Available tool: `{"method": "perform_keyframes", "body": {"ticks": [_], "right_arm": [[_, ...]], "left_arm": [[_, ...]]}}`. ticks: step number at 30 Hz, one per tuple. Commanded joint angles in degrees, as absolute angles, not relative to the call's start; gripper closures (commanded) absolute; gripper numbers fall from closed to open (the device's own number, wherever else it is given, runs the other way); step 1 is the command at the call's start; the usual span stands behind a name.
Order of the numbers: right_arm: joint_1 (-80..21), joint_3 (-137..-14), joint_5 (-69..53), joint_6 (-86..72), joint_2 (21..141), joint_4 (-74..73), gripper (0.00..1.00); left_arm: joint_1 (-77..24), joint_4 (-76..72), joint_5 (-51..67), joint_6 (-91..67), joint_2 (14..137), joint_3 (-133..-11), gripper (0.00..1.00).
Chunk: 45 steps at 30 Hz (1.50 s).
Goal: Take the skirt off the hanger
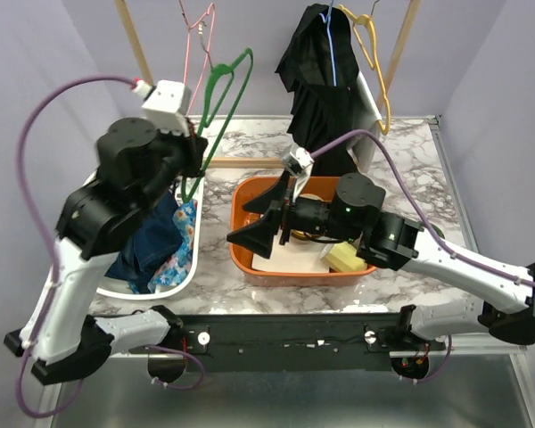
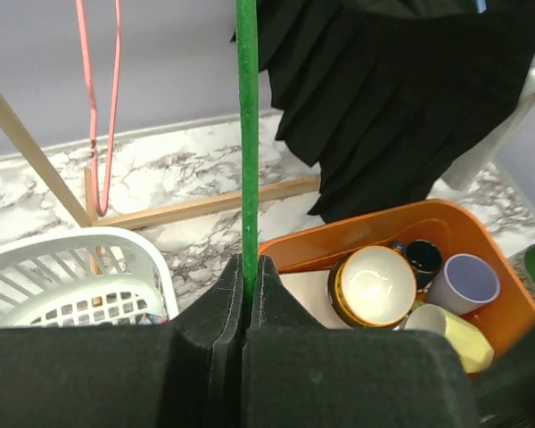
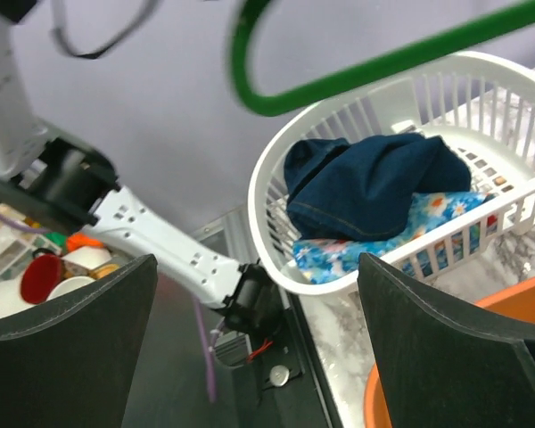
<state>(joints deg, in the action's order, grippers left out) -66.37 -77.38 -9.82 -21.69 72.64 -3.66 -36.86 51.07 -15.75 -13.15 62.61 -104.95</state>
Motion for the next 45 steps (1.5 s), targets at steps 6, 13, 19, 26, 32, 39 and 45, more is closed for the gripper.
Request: {"method": "perform_keyframes", "body": {"ticks": [6,13,19,26,32,39,45], "right_arm": [[-66.71,-68.91,-10.55,-24.70,60.30,-1.67,0.00],[-66.62,-65.83,-6.42,-22.06,55.37,-2.11,0.00],[-66.71,-64.95,-5.80,-22.15,54.05,-1.32,0.00],[-66.71,-65.74,-4.84,-21.36,53.35,-1.05,0.00],[-66.62,-66.27,-4.57,-21.09,53.35,-0.79,0.00],[-66.71,-65.83,-4.83,-21.88,53.26,-0.53,0.00],[-66.71,-65.92,-4.66,-22.32,53.35,-0.88,0.00]], "left_arm": [[-36.30,46.85,-23.20,-7.30,78.12,-114.34,1.00],[-34.98,42.19,-23.81,-3.61,84.54,-122.24,1.00],[-28.75,42.45,-19.01,-3.16,90.70,-130.85,1.00],[-25.75,44.21,-14.77,-3.16,97.20,-136.23,1.00],[-24.17,42.54,-13.10,-4.66,97.82,-133.24,1.00],[-22.59,42.89,-11.43,-5.71,100.46,-133.86,1.00],[-22.24,43.51,-10.64,-5.45,100.02,-132.63,0.82]]}}
